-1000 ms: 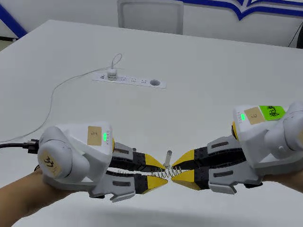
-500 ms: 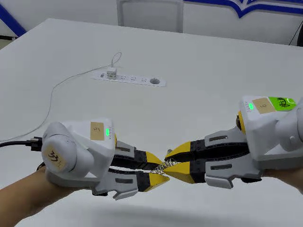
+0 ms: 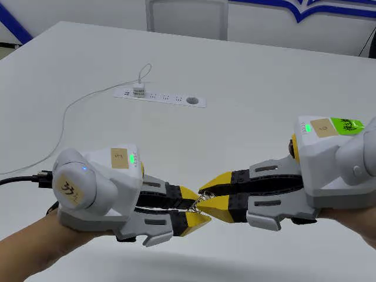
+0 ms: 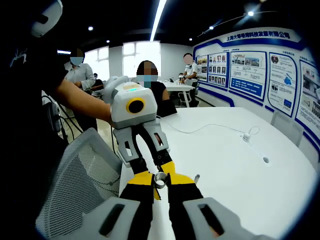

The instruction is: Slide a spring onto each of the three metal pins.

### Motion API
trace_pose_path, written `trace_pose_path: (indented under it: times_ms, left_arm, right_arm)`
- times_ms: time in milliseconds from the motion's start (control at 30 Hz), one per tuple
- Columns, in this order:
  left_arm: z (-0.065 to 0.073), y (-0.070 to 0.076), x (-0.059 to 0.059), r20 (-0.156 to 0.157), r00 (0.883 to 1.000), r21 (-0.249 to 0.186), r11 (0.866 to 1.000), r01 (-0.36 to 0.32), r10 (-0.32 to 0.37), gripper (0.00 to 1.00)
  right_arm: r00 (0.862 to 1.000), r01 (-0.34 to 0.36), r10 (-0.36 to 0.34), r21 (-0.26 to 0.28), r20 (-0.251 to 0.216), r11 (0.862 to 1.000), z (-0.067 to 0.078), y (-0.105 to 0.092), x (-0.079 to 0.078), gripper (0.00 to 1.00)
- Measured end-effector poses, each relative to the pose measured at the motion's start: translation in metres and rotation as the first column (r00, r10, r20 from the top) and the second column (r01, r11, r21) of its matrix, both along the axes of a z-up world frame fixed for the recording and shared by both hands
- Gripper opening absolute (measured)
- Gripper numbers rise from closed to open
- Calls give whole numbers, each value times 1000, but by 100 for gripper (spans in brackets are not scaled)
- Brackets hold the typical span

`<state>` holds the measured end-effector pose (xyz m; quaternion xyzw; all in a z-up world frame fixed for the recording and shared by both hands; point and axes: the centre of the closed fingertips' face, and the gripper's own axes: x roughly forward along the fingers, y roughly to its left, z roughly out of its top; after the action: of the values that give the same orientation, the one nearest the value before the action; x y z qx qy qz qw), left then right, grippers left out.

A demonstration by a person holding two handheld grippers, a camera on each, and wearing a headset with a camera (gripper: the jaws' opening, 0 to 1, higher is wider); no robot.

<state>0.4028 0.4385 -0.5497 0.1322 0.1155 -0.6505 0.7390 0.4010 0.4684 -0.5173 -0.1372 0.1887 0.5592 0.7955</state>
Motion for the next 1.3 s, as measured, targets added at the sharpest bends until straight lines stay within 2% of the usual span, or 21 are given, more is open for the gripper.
trace_pose_path:
  times_ms: [33,67,133,167,267,333,567,767,1033,1167,1300]
  left_arm:
    - [2,1,3,18,1000,-3,1000,-14,14,13]
    - [3,1,4,20,1000,-11,1000,-23,23,14]
    - [8,2,7,3,999,-49,998,-40,41,17]
    - [9,3,7,-2,999,-54,998,-44,44,19]
    - [8,6,9,-3,998,-48,997,-55,55,25]
    - [6,9,12,8,997,-34,997,-71,71,29]
    - [5,22,19,-3,992,-37,991,-125,125,43]
    - [3,32,19,-23,990,-28,990,-137,137,47]
    - [1,48,28,-42,979,-29,979,-202,200,65]
    - [5,52,30,-53,976,-44,976,-214,212,70]
    - [3,58,34,-52,969,-31,970,-243,241,77]
  right_arm:
    - [1000,6,-5,-1,6,1000,1,0,2,10]
    - [1000,9,-9,1,7,1000,1,0,3,10]
    - [1000,17,-17,4,10,1000,3,-1,5,10]
    - [1000,22,-22,2,14,1000,3,-1,7,10]
    - [999,31,-31,-2,20,1000,4,-3,10,10]
    - [999,38,-38,0,20,999,5,-4,12,10]
    - [997,73,-73,-8,32,997,8,-11,21,10]
    - [993,112,-111,-19,29,994,7,-19,29,11]
    - [976,217,-214,-80,44,973,-4,-45,51,11]
    - [967,255,-253,-82,40,963,-6,-54,61,11]
    - [960,281,-278,-97,41,955,-10,-60,67,11]
